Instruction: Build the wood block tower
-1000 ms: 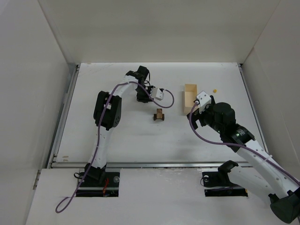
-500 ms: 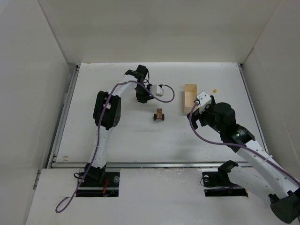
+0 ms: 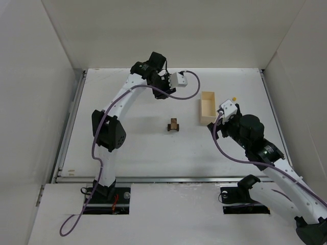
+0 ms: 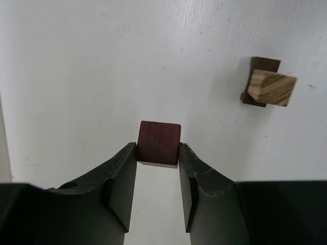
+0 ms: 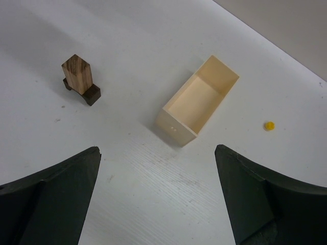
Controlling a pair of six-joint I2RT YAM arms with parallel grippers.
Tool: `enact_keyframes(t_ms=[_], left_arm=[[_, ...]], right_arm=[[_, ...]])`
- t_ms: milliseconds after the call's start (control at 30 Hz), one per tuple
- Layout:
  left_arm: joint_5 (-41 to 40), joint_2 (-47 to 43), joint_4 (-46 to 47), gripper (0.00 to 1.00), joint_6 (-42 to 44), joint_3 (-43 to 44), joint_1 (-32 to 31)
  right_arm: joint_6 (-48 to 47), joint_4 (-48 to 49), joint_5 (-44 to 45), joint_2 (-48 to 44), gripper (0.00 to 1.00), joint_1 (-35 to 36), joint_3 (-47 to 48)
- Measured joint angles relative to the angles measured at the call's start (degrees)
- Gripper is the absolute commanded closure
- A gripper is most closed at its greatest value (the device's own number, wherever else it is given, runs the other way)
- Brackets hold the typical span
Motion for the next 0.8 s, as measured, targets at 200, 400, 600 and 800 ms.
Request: enact_keyframes(t_ms=[200, 400, 600, 800], left_arm=[[-1.20, -2.89, -4.48, 1.00, -1.88, 0.92, -5.09], [-2.01, -2.95, -6.45, 1.00, -4.85, 0.20, -8.26], [-2.49, -2.95, -7.30, 1.00, -7.56, -2.40, -10.95], [-2.80, -2.95, -6.01, 1.00, -10.19, -4.63, -12.81]], right_arm=[[0.61, -1.57, 1.73, -3.41, 0.01, -0.02, 0.11], [1.49, -4.11, 3.89, -9.07, 0.01, -0.02, 0.13], [2.38, -6.43, 5.95, -10.80, 0.01, -0.02, 0.13], [2.54, -7.63, 6.56, -10.78, 0.01, -0.02, 0.07]])
